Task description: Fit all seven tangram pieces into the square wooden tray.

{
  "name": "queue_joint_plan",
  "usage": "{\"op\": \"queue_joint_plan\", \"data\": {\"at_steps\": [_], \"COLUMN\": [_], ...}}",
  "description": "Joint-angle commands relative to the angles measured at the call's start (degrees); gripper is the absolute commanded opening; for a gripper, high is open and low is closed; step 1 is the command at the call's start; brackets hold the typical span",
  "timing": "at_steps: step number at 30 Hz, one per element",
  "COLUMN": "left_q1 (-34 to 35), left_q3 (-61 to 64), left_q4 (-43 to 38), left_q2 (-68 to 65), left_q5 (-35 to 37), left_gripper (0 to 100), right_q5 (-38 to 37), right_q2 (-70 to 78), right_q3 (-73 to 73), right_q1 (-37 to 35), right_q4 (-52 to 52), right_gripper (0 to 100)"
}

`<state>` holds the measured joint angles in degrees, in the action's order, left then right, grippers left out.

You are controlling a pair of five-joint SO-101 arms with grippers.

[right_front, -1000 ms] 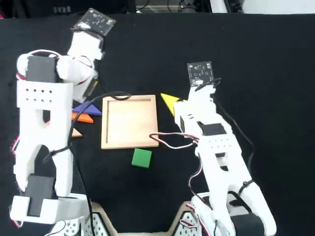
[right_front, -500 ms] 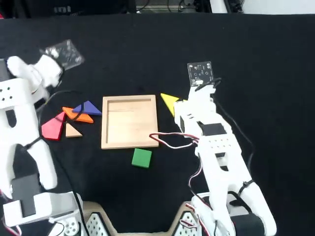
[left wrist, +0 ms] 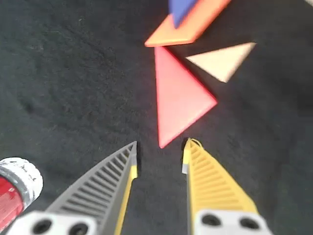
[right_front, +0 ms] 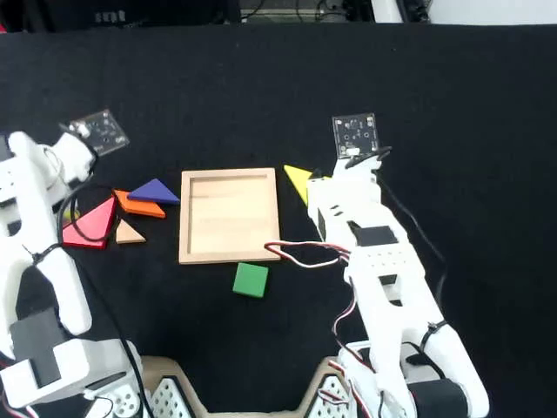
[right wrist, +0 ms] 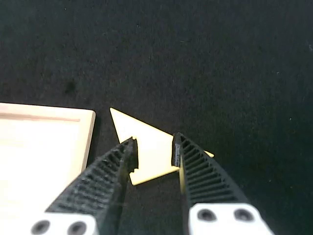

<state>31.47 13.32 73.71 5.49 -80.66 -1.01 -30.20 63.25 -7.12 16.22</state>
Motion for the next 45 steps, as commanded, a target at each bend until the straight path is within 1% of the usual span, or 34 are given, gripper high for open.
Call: {"op": "queue_joint_plan", "data": {"at_steps": [1,4,6,9,11,20,25,28,34,36,38,40,42,45], "left_q1": [3.82,7.08,7.34,7.25,7.69,7.96,8.92,9.19,8.84,9.19,9.89,10.42,9.8,6.81], "left_q3": [4.26,4.79,7.34,11.38,13.67,19.56,19.38,19.47,18.95,16.22,11.91,6.2,-0.31,-6.99], "left_q4": [-9.49,-14.68,-19.69,-29.8,-34.2,-34.37,-24.44,-20.75,-13.36,-12.04,-8.79,-1.41,8.18,19.69], "left_q2": [0.88,0.26,-0.35,-2.2,-3.87,-6.68,-6.68,-6.68,-6.59,-6.59,-5.1,-1.58,2.37,6.33], "left_q5": [1.23,1.58,5.1,11.16,11.96,7.82,0.35,-2.64,-3.25,-2.81,-2.64,-1.05,0.0,0.18], "left_gripper": [16,16,16,16,16,16,16,16,16,16,16,15,13,12], "right_q5": [0.0,0.0,0.0,-0.09,-0.09,-0.09,-0.09,-0.09,-0.09,-0.09,-0.09,-0.18,-0.18,-0.18], "right_q2": [0.13,0.13,0.13,0.13,0.13,0.13,0.13,0.13,0.13,0.13,0.13,0.13,0.13,-0.04], "right_q3": [-0.22,-0.22,-0.22,-0.04,0.57,0.66,0.66,0.66,0.66,0.66,0.66,0.66,0.66,0.57], "right_q1": [-0.62,-0.62,-1.23,-2.73,-2.9,-2.9,-2.9,-2.9,-2.81,-2.81,-2.81,-2.81,-2.81,-2.81], "right_q4": [-1.32,-1.41,-1.41,-1.32,-1.49,-1.49,-1.49,-1.49,-1.49,-1.49,-1.49,-1.49,-1.49,-1.49], "right_gripper": [12.7,12.7,12.7,12.7,12.7,12.7,12.7,12.7,12.7,12.7,12.7,12.7,12.7,12.7]}}
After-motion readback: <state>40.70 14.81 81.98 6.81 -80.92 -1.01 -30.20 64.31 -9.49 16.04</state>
